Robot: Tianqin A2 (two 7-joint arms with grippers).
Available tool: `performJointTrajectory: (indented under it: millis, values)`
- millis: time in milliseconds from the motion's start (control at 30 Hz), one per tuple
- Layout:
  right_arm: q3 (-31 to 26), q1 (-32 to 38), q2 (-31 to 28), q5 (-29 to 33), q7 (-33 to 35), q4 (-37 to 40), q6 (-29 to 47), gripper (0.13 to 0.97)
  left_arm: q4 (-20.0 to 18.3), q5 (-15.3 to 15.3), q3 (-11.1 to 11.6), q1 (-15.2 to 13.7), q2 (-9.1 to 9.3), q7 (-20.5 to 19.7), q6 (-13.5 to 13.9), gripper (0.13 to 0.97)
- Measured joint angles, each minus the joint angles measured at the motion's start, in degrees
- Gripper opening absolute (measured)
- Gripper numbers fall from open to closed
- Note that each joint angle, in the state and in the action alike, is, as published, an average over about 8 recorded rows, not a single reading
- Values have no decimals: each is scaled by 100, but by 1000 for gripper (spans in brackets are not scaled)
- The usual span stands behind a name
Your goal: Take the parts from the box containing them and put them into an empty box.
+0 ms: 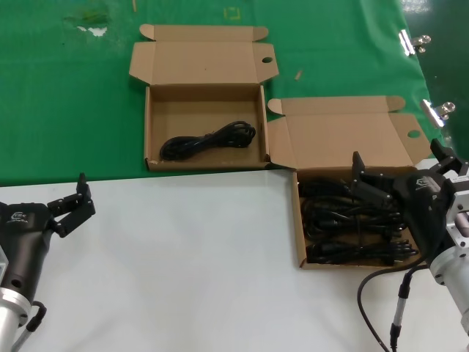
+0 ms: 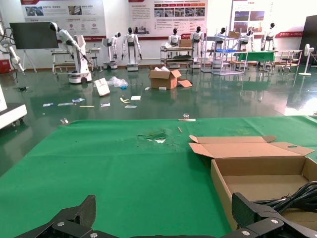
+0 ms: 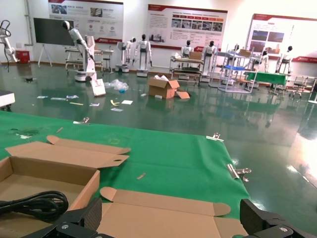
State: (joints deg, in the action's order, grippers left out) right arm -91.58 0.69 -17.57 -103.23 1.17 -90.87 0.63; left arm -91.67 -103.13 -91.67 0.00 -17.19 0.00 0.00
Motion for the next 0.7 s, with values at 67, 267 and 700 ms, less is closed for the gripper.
performJointTrajectory:
  millis: [67, 267, 700]
  values:
    - [0, 0, 0, 0, 0, 0, 0, 966, 0, 0, 0, 0, 0, 0, 0, 966]
    - [0, 0, 0, 0, 0, 0, 0, 966, 0, 0, 0, 0, 0, 0, 0, 966]
    - [0, 0, 0, 0, 0, 0, 0, 966, 0, 0, 0, 0, 0, 0, 0, 966]
